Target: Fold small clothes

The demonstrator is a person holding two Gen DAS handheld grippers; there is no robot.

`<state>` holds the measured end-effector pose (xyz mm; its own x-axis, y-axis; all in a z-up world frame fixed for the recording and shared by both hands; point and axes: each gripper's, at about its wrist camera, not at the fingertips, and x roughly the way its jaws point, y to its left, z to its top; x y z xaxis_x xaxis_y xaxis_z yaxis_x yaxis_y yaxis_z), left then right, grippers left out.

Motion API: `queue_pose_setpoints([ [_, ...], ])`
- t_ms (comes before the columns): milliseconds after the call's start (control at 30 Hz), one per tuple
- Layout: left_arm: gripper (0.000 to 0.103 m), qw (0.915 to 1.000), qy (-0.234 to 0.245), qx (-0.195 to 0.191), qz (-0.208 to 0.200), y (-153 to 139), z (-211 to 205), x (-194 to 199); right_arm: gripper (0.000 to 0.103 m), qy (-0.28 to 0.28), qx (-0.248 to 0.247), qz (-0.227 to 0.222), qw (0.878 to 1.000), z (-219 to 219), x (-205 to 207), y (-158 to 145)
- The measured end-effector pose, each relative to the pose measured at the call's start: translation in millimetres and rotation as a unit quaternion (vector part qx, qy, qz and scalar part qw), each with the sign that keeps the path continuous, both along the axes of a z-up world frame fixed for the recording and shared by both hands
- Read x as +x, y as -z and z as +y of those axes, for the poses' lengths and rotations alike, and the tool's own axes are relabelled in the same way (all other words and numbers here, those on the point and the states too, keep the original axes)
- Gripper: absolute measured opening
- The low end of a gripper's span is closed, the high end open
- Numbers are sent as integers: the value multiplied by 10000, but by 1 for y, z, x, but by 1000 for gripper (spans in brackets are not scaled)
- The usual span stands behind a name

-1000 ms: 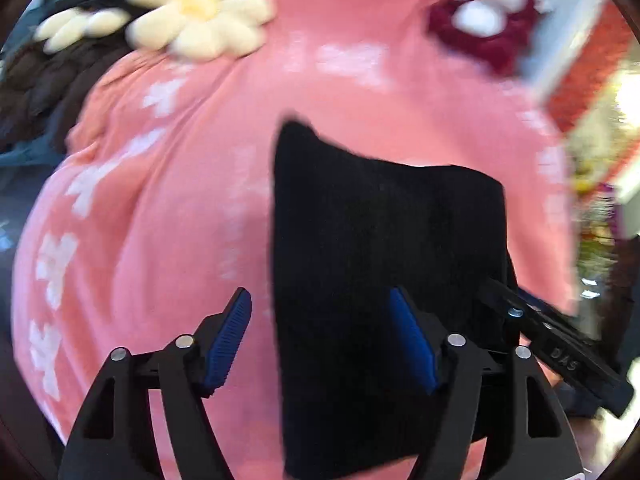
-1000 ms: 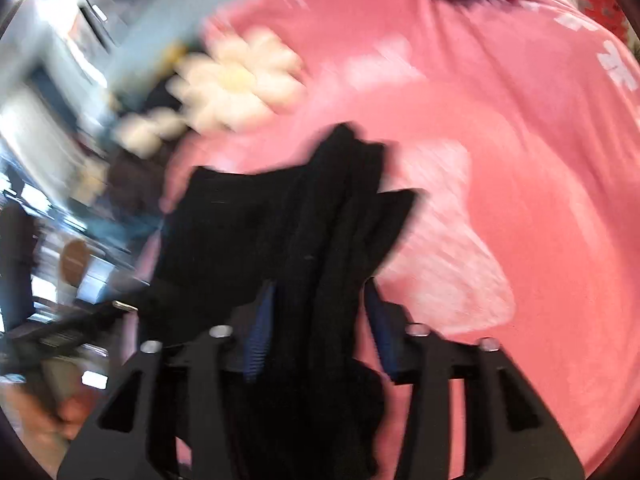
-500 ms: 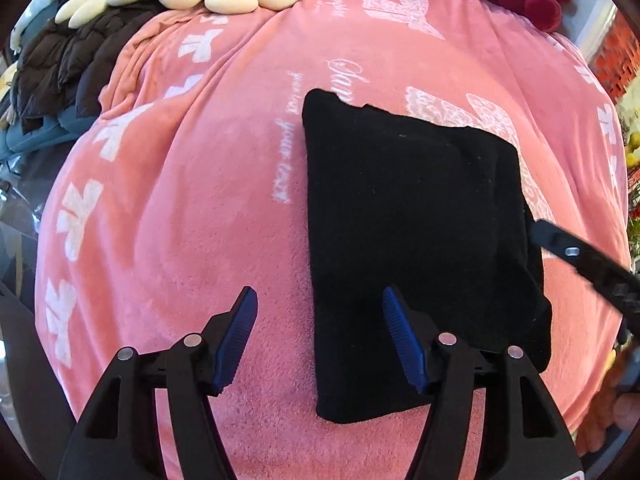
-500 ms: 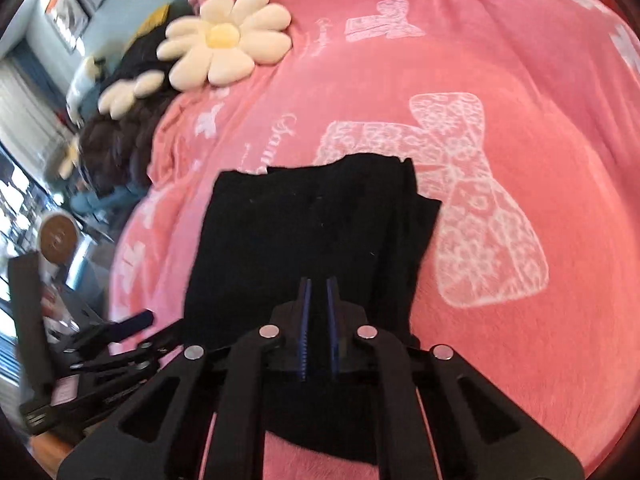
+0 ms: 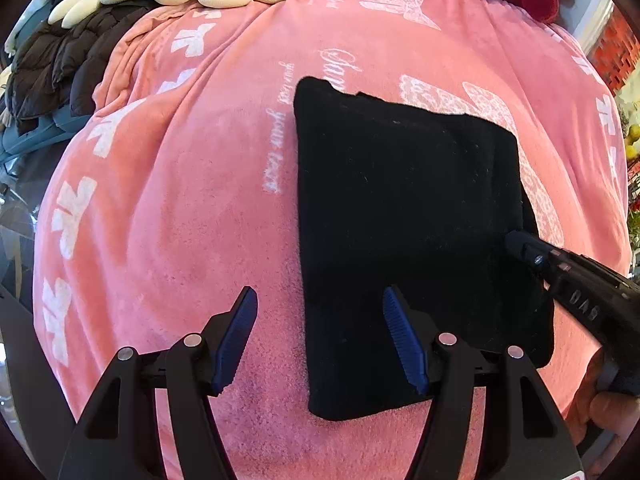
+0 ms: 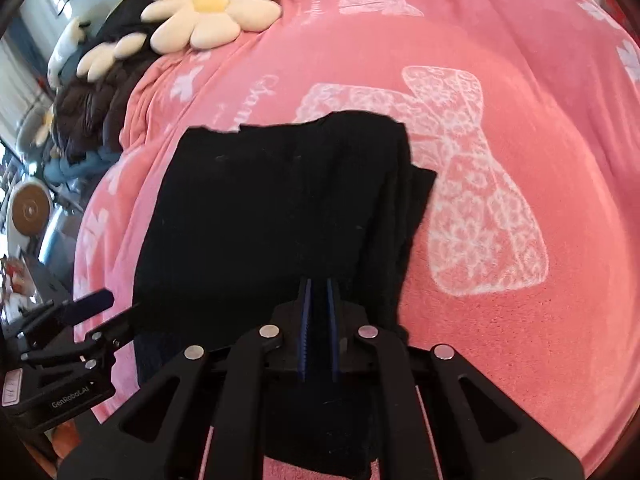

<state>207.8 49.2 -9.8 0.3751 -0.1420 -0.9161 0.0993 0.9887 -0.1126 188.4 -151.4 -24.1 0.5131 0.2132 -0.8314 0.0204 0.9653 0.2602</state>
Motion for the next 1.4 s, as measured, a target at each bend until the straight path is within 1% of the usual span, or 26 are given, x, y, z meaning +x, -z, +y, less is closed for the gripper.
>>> queue_pose_setpoints([
  [33,64,9999,-26,-134,-29,-2,5,2,22,123,45,-44,9999,-6,2,-3],
  [67,67,9995,-92,-305,-44,-3,11,5,47,231,148,-99,9996,-14,5,-5],
  [133,70,9964,-370,-765,-50,-2,29,15,70,354,179,-146,9991,-25,13,-5],
  [200,70,9924,-549,-1098,23,4,41,30,70,405,130,-18,9991,-32,26,3],
  [233,70,9898,-652,-1251,182,15,47,42,71,419,216,112,9988,-35,34,10],
  [267,70,9872,-698,-1401,301,22,49,50,71,421,316,184,9984,-36,39,16],
  [300,65,9846,-674,-1581,333,26,50,54,71,421,486,269,9976,-37,45,25],
  [333,56,9797,-619,-1873,353,32,49,59,50,351,739,332,9961,-36,49,32],
  [367,38,9744,-540,-2151,383,37,47,62,31,337,1006,289,9939,-36,52,35],
  [400,30,9696,-503,-2355,439,39,42,65,22,309,1042,237,9938,-35,52,32],
  [433,28,9706,-475,-2329,373,35,39,67,19,273,1016,101,9944,-34,52,22],
  [467,23,9721,-361,-2304,264,27,35,68,19,224,1040,-124,9942,-35,49,10],
  [533,22,9720,-169,-2343,53,13,29,69,18,179,914,-431,9947,-36,42,-8],
  [567,22,9715,-86,-2369,-25,8,24,70,19,191,691,-546,9959,-37,41,-11],
  [633,28,9786,-23,-2060,-5,13,13,77,24,163,359,-326,9987,-38,48,4],
  [667,32,9847,-28,-1743,65,20,6,81,24,201,209,21,9996,-41,54,20],
  [700,38,9875,-59,-1569,96,24,3,83,24,249,270,35,9993,-44,53,23],
  [800,37,9870,-118,-1601,-107,12,8,73,24,337,361,-389,9980,-51,28,-2],
  [867,37,9889,-69,-1445,-329,-1,10,61,24,261,482,-551,9970,-50,8,-14],
  [967,41,9913,42,-1193,-550,-11,6,42,24,77,304,-433,9986,-38,-3,-9],
  [1067,46,9942,148,-903,-574,-5,-4,33,22,-91,63,122,9999,-28,1,26],
  [1133,46,9953,136,-868,-403,5,-8,32,21,-134,-51,60,9999,-24,5,29],
  [1200,46,9962,91,-823,-272,13,-9,28,22,-100,-101,20,9999,-21,4,13],
  [1300,46,9950,10,-942,-336,7,-5,19,25,-162,-59,-247,9995,-17,-9,-8],
  [1333,46,9950,-10,-932,-353,5,-5,17,25,-195,-119,-248,9994,-15,-10,-7],
  [1400,48,9956,14,-885,-324,6,-8,13,25,-263,-289,15,9992,-12,-6,10],
])
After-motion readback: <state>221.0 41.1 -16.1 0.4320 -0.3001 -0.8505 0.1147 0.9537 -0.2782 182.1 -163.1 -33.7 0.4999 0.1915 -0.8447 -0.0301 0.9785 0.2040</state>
